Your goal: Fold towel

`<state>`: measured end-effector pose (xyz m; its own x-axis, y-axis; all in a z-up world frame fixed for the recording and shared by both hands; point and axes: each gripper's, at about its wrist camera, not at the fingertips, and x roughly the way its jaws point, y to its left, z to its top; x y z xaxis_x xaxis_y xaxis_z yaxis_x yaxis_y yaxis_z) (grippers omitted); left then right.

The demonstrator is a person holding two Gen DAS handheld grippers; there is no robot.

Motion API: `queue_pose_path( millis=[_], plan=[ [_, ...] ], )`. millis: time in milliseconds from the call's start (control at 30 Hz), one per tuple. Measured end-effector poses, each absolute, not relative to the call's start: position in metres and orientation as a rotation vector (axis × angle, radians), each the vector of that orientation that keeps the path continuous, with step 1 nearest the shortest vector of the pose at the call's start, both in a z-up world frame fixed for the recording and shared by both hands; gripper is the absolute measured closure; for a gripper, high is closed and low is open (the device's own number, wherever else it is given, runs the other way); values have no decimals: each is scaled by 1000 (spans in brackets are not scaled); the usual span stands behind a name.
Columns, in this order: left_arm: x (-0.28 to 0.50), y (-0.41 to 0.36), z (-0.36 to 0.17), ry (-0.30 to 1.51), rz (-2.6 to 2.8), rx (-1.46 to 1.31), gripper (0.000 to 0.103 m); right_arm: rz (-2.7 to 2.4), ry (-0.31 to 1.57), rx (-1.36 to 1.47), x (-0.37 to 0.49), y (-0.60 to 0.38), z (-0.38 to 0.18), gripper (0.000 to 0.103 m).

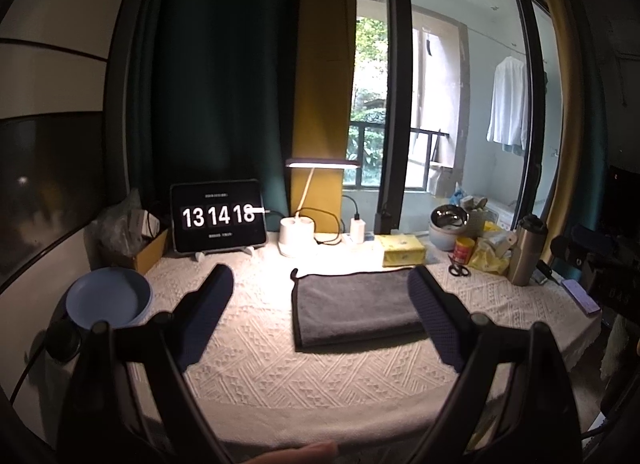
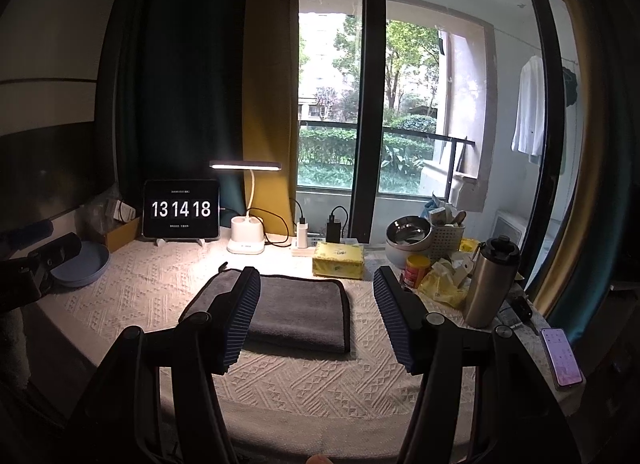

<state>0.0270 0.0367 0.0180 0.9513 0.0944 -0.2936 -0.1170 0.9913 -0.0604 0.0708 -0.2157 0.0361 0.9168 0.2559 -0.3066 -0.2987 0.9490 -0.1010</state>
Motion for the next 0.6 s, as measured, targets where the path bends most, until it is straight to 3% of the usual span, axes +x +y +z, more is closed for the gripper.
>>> queue_pose_path(
  millis=[600],
  plan=[
    [31, 33, 16, 306, 87, -71, 13, 292, 299, -150, 74, -213, 36, 41]
  ],
)
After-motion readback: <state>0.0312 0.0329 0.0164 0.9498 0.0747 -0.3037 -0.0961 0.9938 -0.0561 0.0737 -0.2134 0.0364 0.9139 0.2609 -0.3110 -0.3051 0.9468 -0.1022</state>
